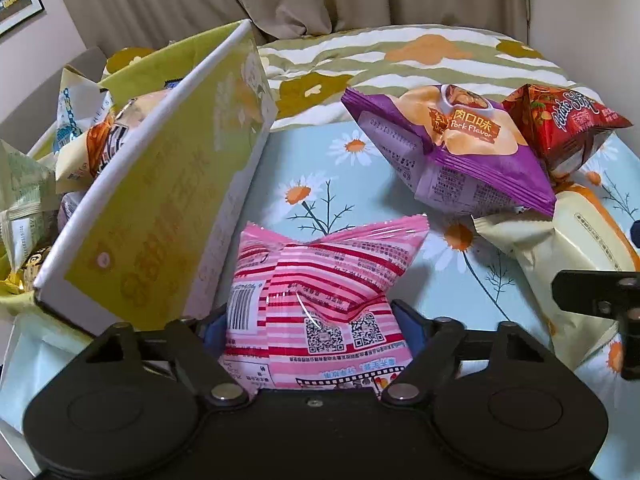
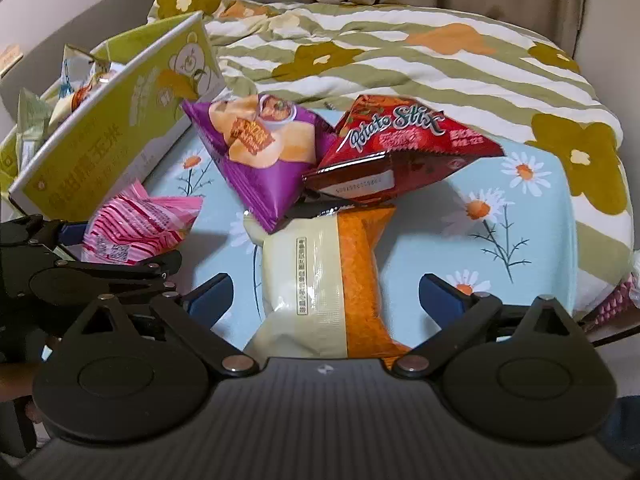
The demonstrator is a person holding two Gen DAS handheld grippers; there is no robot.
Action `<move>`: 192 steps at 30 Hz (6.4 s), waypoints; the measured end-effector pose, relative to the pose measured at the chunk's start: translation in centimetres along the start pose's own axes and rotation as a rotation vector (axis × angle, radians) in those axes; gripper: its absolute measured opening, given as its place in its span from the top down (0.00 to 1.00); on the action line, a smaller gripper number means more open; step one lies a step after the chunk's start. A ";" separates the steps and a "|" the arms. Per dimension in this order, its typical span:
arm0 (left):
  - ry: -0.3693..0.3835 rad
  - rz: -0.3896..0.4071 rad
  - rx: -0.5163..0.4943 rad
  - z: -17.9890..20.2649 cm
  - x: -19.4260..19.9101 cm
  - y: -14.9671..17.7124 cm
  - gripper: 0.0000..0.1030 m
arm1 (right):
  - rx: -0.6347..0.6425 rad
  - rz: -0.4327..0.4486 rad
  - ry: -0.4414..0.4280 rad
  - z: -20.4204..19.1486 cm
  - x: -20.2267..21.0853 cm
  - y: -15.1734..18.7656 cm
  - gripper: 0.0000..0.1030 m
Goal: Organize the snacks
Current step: 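Grasp the pink striped bag with left tool while right tool grasps the orange-cream bag, then carry both bags to the cardboard box and open both tools to drop them, then grasp the purple bag with left tool while right tool grasps the red cartoon bag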
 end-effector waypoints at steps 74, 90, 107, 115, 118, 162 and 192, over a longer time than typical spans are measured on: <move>0.174 0.253 0.013 -27.9 2.2 -18.2 0.29 | -0.122 0.251 0.004 -22.0 0.3 -21.8 0.23; 0.341 0.220 0.040 -29.0 -0.8 -16.0 0.01 | -0.195 0.167 0.136 -24.1 -4.4 -21.5 0.23; 0.284 0.176 0.050 -31.5 -0.6 -14.1 0.01 | -0.205 0.220 0.087 -25.9 -6.7 -23.0 0.00; 0.291 0.158 0.027 -30.7 -0.4 -13.5 0.01 | -0.223 0.217 0.094 -25.3 -5.6 -21.1 0.00; 0.296 0.164 0.027 -30.6 0.2 -13.5 0.01 | -0.218 0.225 0.102 -25.4 -4.7 -21.0 0.00; 0.282 0.101 0.083 -2.5 6.6 -14.5 0.01 | -0.148 0.214 0.094 3.4 8.6 -13.8 0.00; 0.511 -0.321 0.137 4.8 -8.9 -10.1 0.14 | -0.452 -0.116 -0.095 10.4 -7.2 -8.3 0.00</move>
Point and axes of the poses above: each gripper's, at about its wrist camera, not at the fingertips, and x roughly against the way its jaws point, z to its right, y to its underside, the point moved 6 cm from there along -x, roughly the way its jaws point, and after that the axes turned 7 degrees about z, right-handed, at the moved point
